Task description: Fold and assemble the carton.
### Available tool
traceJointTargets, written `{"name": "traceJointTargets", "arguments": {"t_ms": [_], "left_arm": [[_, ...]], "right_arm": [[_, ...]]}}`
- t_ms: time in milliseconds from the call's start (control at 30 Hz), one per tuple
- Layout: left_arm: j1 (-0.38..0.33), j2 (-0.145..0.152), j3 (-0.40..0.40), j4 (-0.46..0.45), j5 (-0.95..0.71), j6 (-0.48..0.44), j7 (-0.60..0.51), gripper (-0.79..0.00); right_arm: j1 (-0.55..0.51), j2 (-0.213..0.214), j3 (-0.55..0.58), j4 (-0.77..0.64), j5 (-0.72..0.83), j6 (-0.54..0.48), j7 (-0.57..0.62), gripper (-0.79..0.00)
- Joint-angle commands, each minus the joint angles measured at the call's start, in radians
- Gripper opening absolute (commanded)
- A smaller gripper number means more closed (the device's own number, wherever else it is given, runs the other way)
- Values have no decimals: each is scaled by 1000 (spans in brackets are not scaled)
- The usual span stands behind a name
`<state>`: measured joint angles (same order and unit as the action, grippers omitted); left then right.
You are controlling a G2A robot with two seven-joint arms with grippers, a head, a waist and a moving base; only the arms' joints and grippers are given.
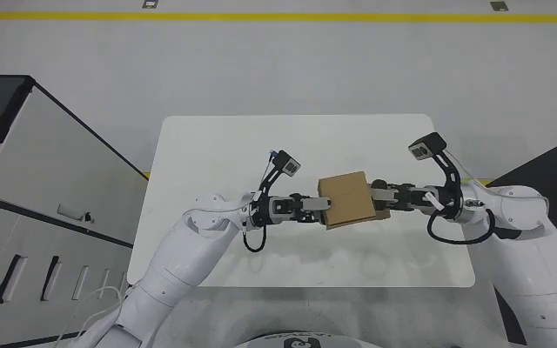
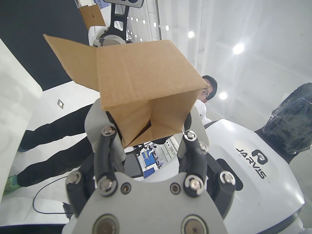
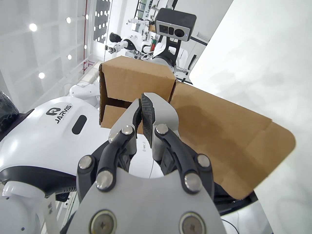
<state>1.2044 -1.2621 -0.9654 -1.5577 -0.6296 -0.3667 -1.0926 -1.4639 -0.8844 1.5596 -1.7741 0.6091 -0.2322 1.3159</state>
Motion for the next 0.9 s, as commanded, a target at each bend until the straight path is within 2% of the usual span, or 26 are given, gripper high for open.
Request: {"name": "traceJointTargets", "arguments": {"t_ms": [0, 33, 100, 200, 267, 600, 767, 867], "left_arm": [[-1, 0, 0, 0, -1, 0, -2, -785], [-1, 0, 0, 0, -1, 0, -2, -785], [-3, 0, 1, 0, -2, 1, -4, -785], [-5, 0, 1, 0, -3, 2, -3, -785], [-6, 0, 3, -2, -3, 4, -4, -785], [-5, 0, 3, -11, -9, 1, -5, -785], [-3, 0, 0, -16, -9, 0, -2, -785], [-1, 1, -2, -18, -10, -3, 0, -785]], "right_arm": [[-10, 1, 17, -2, 8, -1, -1, -699], [-15, 2, 27, -3, 10, -2, -1, -603], [-25, 4, 48, -3, 24, -5, -3, -551], [-42, 6, 83, 4, 46, -10, -3, -422], [-56, 7, 110, 18, 53, -14, -10, -382], [-139, 11, 210, 78, 32, -9, -72, -372], [-163, 7, 188, 104, 36, -7, -78, -388], [-166, 4, 166, 122, 40, -13, -84, -348]]}}
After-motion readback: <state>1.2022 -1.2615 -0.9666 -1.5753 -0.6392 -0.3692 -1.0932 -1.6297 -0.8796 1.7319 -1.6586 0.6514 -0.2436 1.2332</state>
